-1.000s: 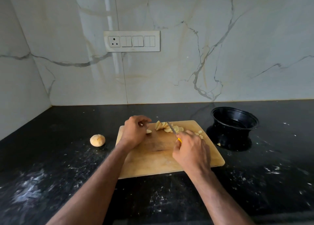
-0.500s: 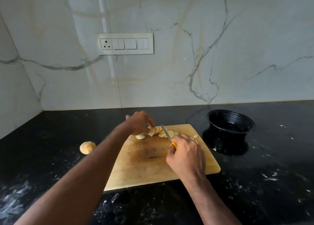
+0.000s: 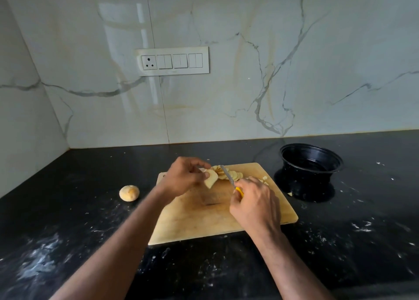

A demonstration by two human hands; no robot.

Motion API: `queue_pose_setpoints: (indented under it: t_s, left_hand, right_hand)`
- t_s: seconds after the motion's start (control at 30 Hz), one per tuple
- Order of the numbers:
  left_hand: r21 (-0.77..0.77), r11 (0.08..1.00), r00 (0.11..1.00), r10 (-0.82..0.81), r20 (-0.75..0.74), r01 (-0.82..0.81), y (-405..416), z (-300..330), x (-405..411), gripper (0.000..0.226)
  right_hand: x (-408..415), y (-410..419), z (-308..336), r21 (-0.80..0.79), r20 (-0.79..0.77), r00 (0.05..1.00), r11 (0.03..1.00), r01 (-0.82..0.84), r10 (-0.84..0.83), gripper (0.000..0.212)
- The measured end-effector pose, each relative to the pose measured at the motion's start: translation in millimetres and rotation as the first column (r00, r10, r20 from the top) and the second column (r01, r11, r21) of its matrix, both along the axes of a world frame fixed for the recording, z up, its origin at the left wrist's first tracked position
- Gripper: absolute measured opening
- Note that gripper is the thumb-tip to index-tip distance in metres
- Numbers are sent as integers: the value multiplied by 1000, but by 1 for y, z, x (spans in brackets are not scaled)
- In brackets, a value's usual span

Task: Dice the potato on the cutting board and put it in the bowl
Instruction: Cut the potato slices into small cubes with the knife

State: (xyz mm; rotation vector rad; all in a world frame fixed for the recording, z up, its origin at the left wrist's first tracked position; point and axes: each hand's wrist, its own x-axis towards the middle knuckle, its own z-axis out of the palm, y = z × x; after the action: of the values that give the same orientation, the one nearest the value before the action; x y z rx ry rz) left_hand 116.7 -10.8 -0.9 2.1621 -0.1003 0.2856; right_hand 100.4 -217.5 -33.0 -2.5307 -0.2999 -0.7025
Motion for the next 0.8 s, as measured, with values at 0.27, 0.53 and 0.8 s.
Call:
queue_pose_setpoints:
  t_s: [0.27, 0.53, 0.8]
  left_hand:
    - [294, 952, 993, 64, 95, -89, -7, -25, -16, 20]
    - [365, 931, 1000, -5, 7, 3, -5, -33, -16, 29]
    - [367, 914, 980, 127, 150, -175, -20, -36, -18, 34]
  right_hand:
    - [-7, -4, 0, 8, 11, 1000, 1000, -9, 9, 17]
    - [-10, 0, 2, 36, -7, 995, 994, -102, 102, 19]
    - [-36, 6, -10, 101, -52, 995, 992, -80, 85, 26]
